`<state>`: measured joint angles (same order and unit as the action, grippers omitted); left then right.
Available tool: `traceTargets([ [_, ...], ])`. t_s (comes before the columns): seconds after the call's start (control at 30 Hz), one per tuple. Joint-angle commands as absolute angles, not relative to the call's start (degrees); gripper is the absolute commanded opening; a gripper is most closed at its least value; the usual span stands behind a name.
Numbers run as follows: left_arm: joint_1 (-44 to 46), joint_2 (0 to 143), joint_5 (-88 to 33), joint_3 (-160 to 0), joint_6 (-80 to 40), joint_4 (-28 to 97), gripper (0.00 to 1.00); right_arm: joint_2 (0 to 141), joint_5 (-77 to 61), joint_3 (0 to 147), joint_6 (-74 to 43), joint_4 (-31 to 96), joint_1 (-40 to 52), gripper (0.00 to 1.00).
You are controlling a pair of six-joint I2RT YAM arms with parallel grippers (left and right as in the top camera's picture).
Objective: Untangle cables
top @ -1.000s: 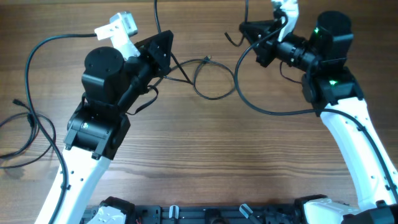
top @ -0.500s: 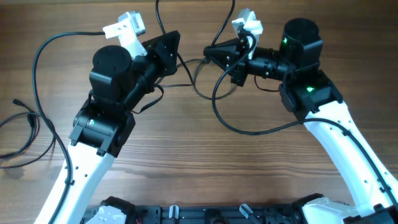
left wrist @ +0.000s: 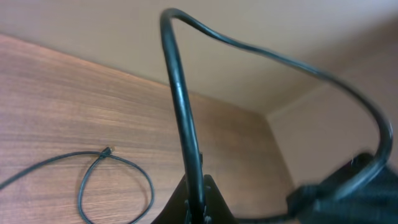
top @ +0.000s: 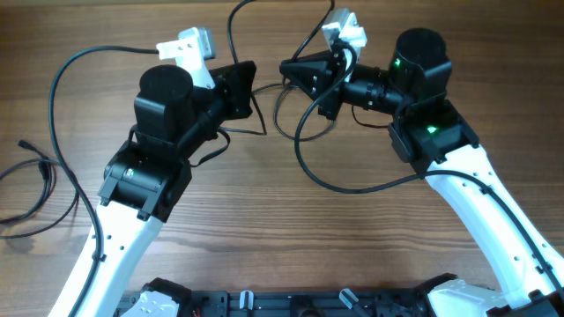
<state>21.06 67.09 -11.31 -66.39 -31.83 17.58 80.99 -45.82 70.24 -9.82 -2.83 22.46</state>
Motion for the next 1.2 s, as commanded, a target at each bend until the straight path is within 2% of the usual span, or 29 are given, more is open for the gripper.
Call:
traceTargets([
  [0.0,21.5,67.31,-22.63,-66.76,-18.33,17.43,0.04,80.79,-42.52,70.83,-14.24,-3.66,22.65,0.05],
  [0.13,21.5,67.31,-32.23,-66.76,-7.31,17.52,0.04,80.79,-41.78,70.83,-17.17,-3.81,22.65,0.05],
  [0.3,21.5,67.88,-32.56,-66.76,2.26,17.98,0.04,80.79,-41.8,70.83,-19.79,-3.81,22.65,0.05],
  [0.7,21.47,72.03,-27.4,-66.76,2.11,16.1,0.07,80.79,-43.99,70.83,-20.14,-3.51,22.65,0.05],
  [0.97,21.5,72.03,-27.4,-66.76,-0.71,12.23,0.26,80.79,-47.05,70.83,-20.73,-3.18,22.68,0.05],
  [1.0,21.5,72.03,-27.4,-66.76,-0.71,12.23,0.26,80.79,-47.03,70.83,-21.19,-3.2,22.65,0.04],
  [1.03,21.5,72.03,-27.4,-66.76,-0.71,12.21,0.17,80.79,-47.03,70.83,-21.17,-3.2,22.65,0.05],
  [1.07,21.5,72.03,-27.4,-66.76,-0.71,12.23,0.04,80.79,-47.05,70.83,-21.19,-3.18,22.65,0.05],
  [1.17,21.5,72.03,-27.4,-66.76,-0.69,12.23,0.04,80.79,-47.03,70.83,-21.19,-3.18,22.65,0.05],
])
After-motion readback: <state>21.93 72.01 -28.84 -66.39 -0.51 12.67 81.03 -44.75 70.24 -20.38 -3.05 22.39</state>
